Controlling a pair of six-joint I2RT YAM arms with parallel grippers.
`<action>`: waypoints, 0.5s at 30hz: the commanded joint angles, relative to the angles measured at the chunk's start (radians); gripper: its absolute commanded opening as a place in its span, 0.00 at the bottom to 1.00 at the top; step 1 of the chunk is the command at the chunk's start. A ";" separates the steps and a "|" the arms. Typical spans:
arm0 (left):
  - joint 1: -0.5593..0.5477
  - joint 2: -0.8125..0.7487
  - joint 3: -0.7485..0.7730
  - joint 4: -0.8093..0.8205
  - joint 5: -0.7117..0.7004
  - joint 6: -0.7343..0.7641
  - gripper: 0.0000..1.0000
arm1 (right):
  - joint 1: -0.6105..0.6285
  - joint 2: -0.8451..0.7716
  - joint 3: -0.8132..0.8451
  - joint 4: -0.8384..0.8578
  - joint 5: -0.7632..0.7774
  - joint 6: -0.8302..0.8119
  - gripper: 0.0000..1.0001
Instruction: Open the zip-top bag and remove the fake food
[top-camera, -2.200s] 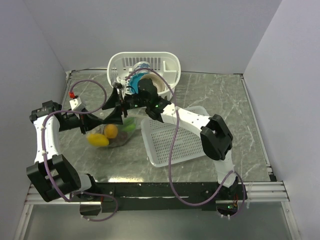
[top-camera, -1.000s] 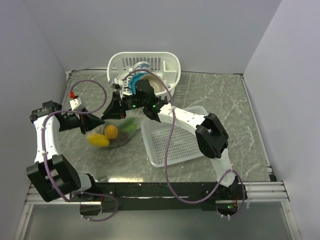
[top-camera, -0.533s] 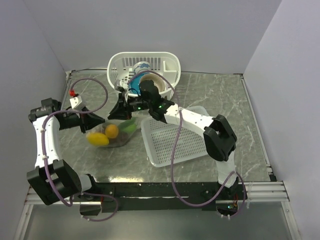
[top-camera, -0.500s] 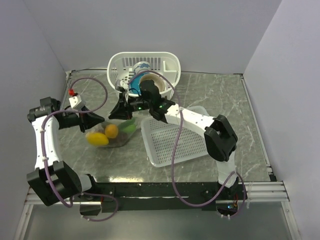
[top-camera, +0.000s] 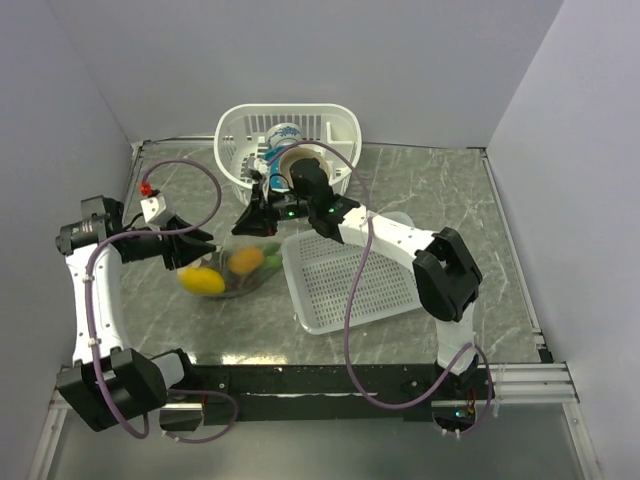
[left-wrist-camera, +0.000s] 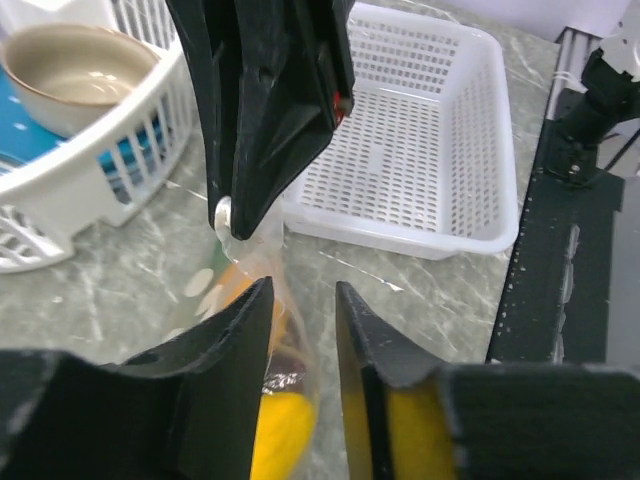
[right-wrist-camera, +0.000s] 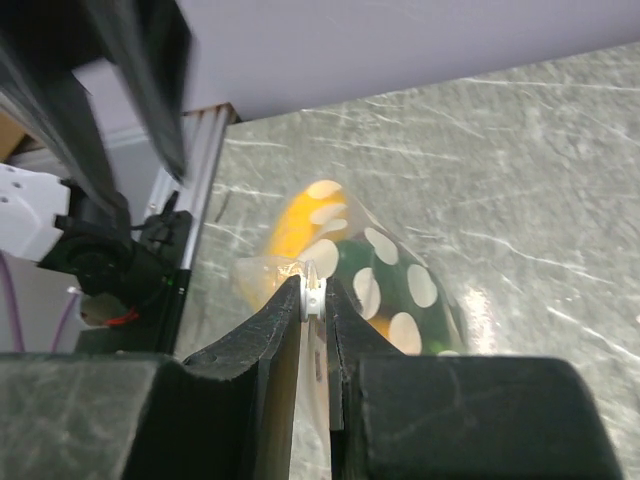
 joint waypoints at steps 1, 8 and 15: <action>-0.024 0.045 -0.028 0.028 0.013 0.021 0.42 | 0.016 -0.079 0.039 0.062 -0.037 0.045 0.10; -0.064 0.194 0.039 -0.034 0.024 0.120 0.50 | 0.042 -0.088 0.059 0.037 -0.046 0.032 0.10; -0.110 0.220 0.047 -0.033 0.024 0.160 0.54 | 0.054 -0.082 0.107 0.023 -0.058 0.035 0.10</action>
